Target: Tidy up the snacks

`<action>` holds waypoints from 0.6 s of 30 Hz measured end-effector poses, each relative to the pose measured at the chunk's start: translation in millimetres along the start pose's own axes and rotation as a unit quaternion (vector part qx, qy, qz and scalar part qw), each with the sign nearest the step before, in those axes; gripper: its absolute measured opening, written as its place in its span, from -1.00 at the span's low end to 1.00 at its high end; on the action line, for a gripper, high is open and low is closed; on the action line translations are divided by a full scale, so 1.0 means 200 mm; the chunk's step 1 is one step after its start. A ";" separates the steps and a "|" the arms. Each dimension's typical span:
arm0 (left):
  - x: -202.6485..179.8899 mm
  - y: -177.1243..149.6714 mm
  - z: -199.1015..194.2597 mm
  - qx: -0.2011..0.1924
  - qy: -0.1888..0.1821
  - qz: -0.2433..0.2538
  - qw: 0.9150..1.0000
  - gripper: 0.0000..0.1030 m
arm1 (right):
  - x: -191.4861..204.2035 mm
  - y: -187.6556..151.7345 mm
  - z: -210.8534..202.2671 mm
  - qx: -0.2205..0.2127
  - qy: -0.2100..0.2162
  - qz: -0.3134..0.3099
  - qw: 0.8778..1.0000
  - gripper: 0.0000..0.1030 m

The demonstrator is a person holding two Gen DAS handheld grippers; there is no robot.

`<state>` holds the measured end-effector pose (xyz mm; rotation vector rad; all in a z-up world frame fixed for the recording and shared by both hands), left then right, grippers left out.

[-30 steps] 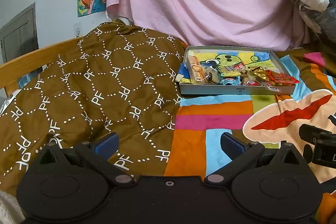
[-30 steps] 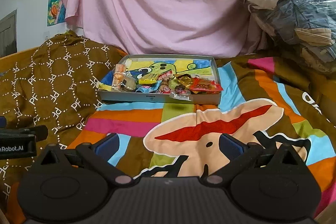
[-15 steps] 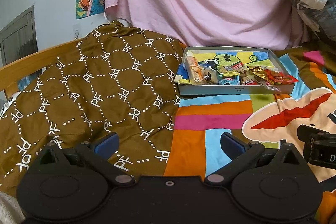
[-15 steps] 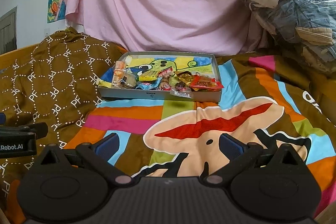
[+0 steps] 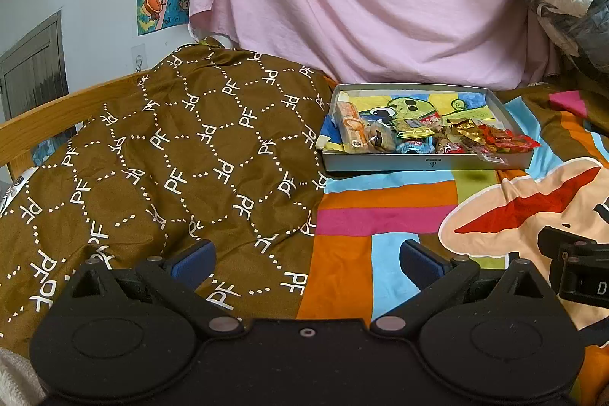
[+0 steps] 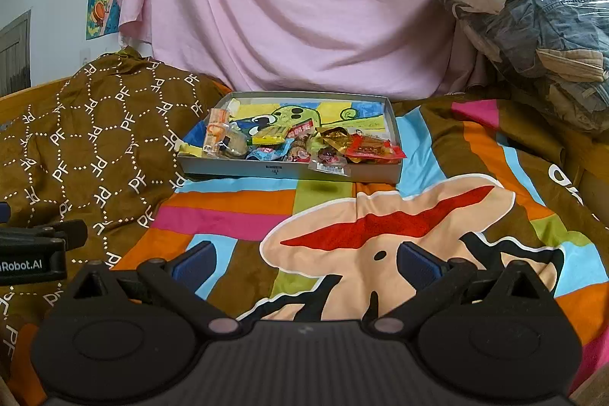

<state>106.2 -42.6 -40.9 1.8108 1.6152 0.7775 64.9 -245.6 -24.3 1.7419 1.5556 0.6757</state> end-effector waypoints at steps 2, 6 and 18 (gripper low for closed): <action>0.00 0.00 0.00 0.000 0.000 0.000 1.000 0.98 | 0.00 0.00 0.00 -0.001 0.000 0.000 1.000 1.00; 0.00 0.00 0.00 0.000 0.000 0.000 1.000 0.99 | 0.00 -0.01 0.00 0.000 0.000 -0.001 1.000 1.00; 0.00 0.00 0.00 0.000 0.000 0.000 1.000 0.99 | 0.00 -0.01 0.00 0.000 0.000 -0.001 1.000 1.00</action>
Point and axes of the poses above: each gripper's, at about its wrist camera, not at the fingertips, and z roughly the way its jaws point, x to its left, y to its top, the point moved 8 cm from there along z, roughly the way its jaws point, and after that the axes turned 14 degrees about x, right-handed, at the moved point
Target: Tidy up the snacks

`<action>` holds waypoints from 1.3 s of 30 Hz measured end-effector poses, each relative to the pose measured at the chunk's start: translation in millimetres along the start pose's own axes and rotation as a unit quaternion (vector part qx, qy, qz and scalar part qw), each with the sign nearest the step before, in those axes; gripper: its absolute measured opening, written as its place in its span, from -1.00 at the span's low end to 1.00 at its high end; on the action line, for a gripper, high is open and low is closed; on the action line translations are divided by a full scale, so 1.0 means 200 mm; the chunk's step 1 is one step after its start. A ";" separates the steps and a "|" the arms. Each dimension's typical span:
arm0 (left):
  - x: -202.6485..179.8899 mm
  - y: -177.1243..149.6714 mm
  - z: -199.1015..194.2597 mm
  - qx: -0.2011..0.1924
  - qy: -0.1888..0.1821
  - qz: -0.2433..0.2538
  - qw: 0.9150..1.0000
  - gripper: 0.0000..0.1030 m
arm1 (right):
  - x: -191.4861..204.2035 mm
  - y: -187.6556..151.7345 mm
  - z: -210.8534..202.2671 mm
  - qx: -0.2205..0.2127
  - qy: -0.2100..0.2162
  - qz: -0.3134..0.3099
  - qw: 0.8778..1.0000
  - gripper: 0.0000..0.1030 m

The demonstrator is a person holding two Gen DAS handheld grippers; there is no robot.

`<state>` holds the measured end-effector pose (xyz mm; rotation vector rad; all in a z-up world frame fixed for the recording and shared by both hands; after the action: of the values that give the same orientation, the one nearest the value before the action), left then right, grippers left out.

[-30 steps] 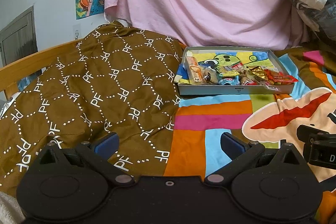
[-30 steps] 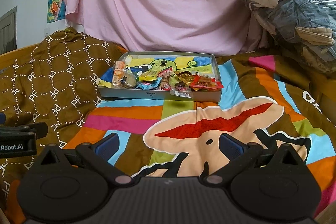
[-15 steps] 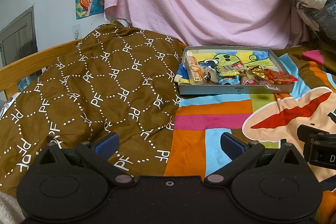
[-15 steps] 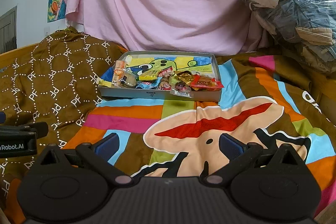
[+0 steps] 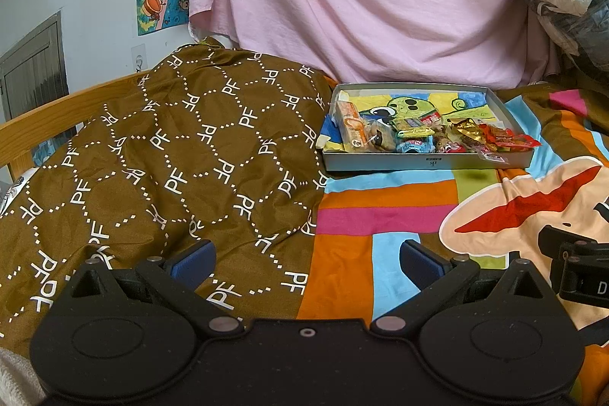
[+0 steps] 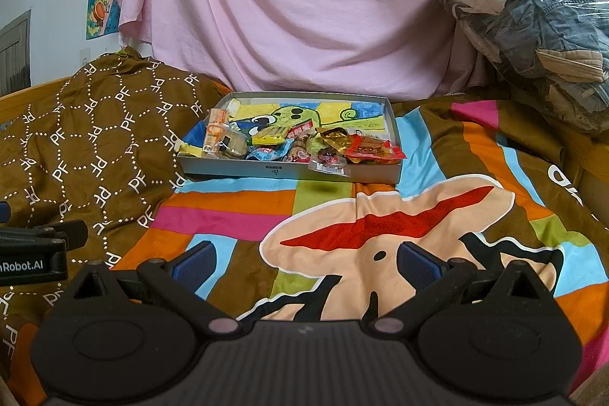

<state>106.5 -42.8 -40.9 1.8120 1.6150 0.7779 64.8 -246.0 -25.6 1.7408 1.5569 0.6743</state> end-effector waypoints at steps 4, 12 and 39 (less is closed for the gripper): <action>0.00 0.00 0.00 0.000 0.000 0.000 1.000 0.99 | 0.00 0.00 0.00 0.001 0.000 0.000 1.000 1.00; 0.00 0.00 0.00 0.000 0.000 0.000 1.000 0.99 | 0.00 0.00 0.00 0.001 0.000 0.000 1.000 1.00; 0.01 0.00 0.00 0.000 -0.001 0.000 1.000 0.98 | 0.01 -0.02 0.01 0.005 0.001 -0.003 1.000 1.00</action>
<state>106.7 -41.7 -41.2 1.8127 1.6142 0.7768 63.9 -244.9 -29.2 1.7434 1.5691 0.6664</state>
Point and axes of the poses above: each gripper's, at about its wrist camera, not at the fingertips, and z roughly the way its jaws point, x to its left, y to its top, the point moved 8 cm from there along z, roughly the way its jaws point, and after that the axes turned 14 degrees about x, right-handed, at the moved point
